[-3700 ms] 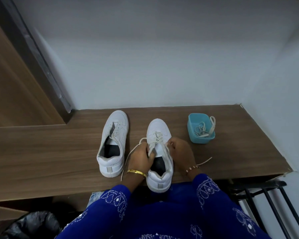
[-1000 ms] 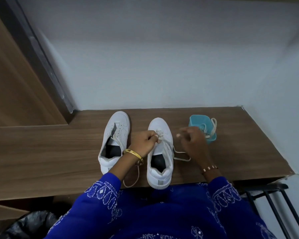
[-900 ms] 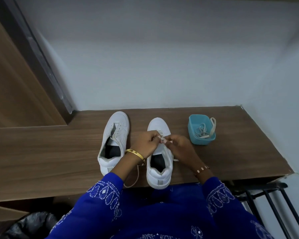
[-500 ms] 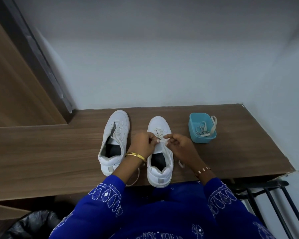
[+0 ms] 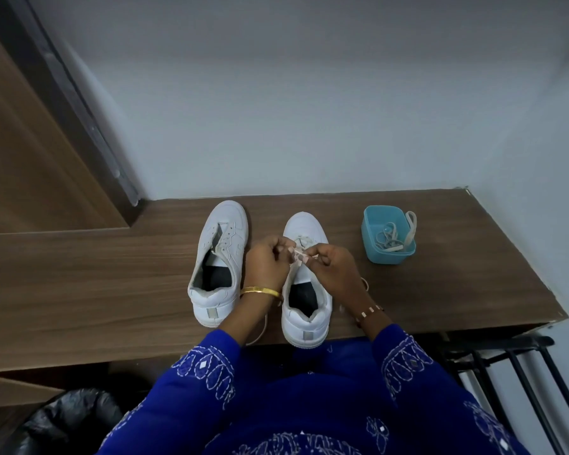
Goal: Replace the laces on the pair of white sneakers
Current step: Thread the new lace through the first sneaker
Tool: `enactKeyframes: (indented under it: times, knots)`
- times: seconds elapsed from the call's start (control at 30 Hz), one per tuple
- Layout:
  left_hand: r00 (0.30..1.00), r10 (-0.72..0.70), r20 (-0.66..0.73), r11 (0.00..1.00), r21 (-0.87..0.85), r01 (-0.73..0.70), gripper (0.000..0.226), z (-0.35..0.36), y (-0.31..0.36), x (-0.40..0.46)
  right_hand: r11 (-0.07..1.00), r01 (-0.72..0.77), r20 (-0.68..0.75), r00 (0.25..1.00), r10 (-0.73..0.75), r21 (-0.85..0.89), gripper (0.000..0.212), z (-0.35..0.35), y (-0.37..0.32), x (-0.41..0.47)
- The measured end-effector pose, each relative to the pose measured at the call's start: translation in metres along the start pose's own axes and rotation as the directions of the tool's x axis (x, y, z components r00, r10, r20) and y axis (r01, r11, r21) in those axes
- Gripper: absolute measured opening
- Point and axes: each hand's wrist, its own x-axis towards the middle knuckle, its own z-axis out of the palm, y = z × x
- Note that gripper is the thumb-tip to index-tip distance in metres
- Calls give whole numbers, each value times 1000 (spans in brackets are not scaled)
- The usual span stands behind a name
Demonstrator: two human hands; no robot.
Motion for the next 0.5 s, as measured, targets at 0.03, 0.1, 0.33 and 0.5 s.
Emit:
enactKeyframes:
  times: [0.03,0.1,0.33,0.5]
  knots:
    - [999,-36,-1,998,-48,35,16,1,-3,0,1000,-11,3,1000,11,22,6,0,1,0]
    - [999,-45,29,997,-57,46,17,2,-6,1,998,-14,9,1000,14,55,7,0,2,-1]
    - [1000,-9,11,994,107,8,13,7,-20,-2,993,-84,-109,990,93,86,14,1,11,-1]
    - [990,48,133,954,288,-85,27,11,-34,-6,986,-159,-107,981,164,49,14,5,19,0]
